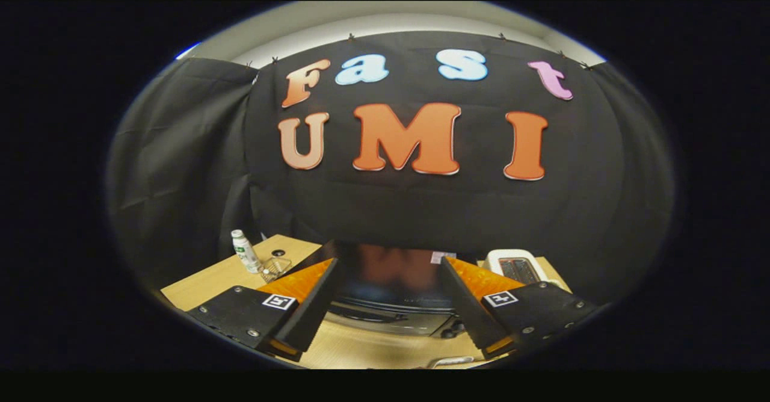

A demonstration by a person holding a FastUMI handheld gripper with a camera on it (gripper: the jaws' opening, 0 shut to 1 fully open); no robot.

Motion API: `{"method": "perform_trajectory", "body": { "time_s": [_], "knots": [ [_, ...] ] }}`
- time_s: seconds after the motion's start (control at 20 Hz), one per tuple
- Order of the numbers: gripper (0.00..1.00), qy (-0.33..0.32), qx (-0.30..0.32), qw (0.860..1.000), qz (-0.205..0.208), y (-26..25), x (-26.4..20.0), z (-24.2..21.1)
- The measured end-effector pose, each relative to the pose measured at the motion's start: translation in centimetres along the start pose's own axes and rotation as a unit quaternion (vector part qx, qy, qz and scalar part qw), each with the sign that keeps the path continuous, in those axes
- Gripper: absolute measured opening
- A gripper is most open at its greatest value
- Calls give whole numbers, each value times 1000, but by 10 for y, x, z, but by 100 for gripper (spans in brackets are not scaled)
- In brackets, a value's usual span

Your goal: Open the toaster oven, put the food inside, and close the toaster oven door.

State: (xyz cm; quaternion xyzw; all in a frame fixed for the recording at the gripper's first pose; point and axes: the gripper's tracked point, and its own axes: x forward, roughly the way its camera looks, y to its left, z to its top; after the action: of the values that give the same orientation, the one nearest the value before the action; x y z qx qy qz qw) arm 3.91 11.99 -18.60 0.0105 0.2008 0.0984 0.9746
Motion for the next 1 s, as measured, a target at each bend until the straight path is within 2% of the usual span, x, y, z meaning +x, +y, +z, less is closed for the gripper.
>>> {"method": "perform_trajectory", "body": {
  "time_s": [0.35,0.55,0.6,0.75,0.85,0.9,1.0],
  "knots": [
    [97,65,50,997,2,21,32,-66],
    [96,85,49,995,-21,23,42,-93],
    [97,64,45,997,-29,24,45,-87],
    [96,65,16,997,-48,22,39,-94],
    [91,60,34,997,-46,27,31,-96],
    [84,49,37,997,-44,30,28,-97],
    [80,44,21,998,-35,37,19,-100]
  ]
}}
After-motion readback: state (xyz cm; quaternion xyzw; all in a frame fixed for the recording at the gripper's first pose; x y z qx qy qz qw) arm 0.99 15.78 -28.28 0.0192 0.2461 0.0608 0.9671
